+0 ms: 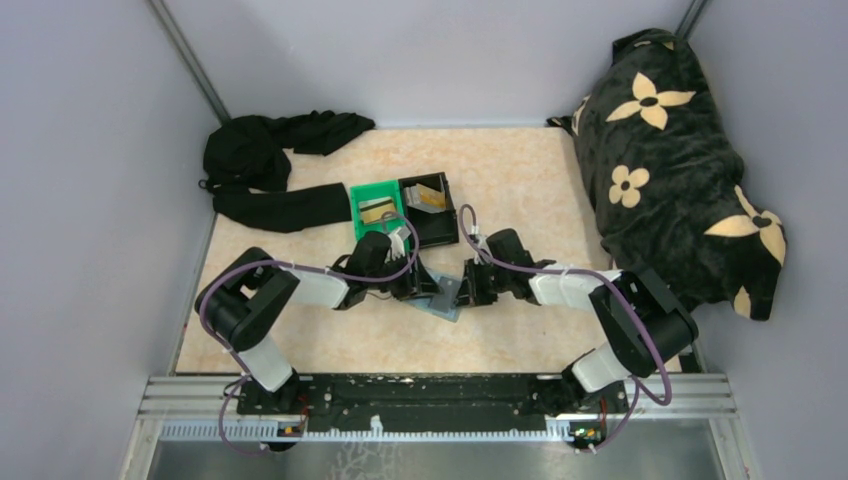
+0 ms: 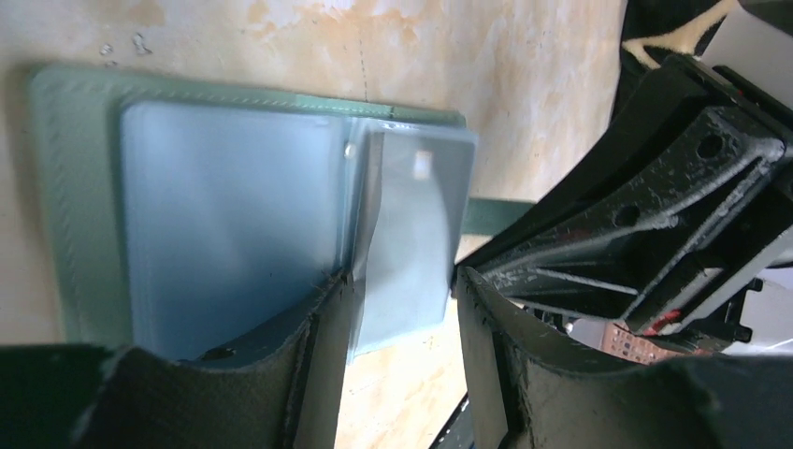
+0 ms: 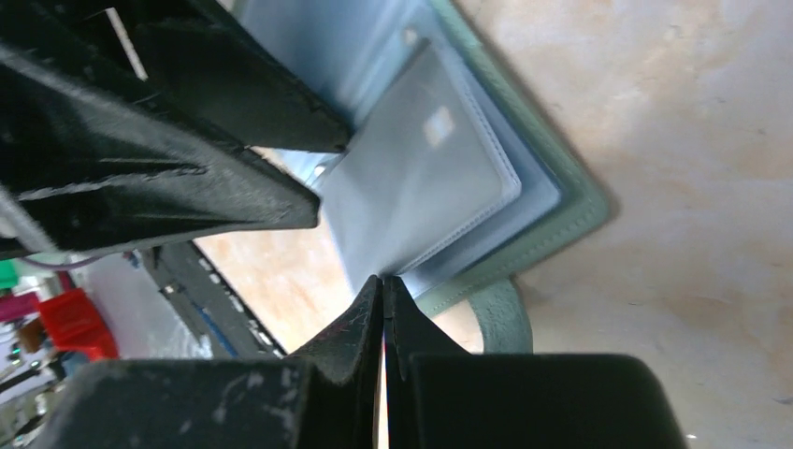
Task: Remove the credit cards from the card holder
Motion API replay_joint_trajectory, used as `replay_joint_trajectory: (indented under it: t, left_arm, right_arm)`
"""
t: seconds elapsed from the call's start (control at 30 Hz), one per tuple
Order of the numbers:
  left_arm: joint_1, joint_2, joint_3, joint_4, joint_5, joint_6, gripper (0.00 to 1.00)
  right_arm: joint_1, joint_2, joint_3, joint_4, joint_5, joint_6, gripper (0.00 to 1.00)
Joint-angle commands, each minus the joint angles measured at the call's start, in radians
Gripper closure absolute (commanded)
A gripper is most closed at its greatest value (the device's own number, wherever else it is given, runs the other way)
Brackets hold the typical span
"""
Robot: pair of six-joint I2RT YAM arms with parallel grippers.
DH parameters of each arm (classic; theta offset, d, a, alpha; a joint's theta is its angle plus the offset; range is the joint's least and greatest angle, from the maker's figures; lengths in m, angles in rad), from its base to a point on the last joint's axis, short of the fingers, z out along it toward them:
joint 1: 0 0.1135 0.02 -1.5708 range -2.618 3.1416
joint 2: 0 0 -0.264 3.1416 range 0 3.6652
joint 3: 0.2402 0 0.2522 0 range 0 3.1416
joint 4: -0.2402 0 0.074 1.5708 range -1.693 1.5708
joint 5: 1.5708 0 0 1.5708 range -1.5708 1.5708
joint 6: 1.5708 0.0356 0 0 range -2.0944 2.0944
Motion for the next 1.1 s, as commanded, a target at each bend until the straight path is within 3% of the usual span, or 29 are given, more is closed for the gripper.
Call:
replay_joint_trajectory:
  t: [0.0,0.43,0.77,1.07]
  left_arm:
    - [-0.009,0.019,-0.023,-0.032,0.005,0.017,0.48]
    - [-0.009,-0.04,-0.044,-0.04,0.003,0.021,0.48]
    - [-0.009,-0.299,0.009,-0.332,-0.148,0.137,0.48]
    - [-0.008,-0.333,0.014,-0.379,-0.179,0.156,0.48]
  right_arm:
    - [0.021,-0.007,0.032,0.255,-0.113,0.082,1.0]
    - [0.022,0.068,0.112,0.29,-0.087,0.07,0.95]
    - [0.021,0.111,0.152,0.283,-0.06,0.05,0.95]
    - [0.021,0.214,0.234,0.286,-0.051,0.035,0.94]
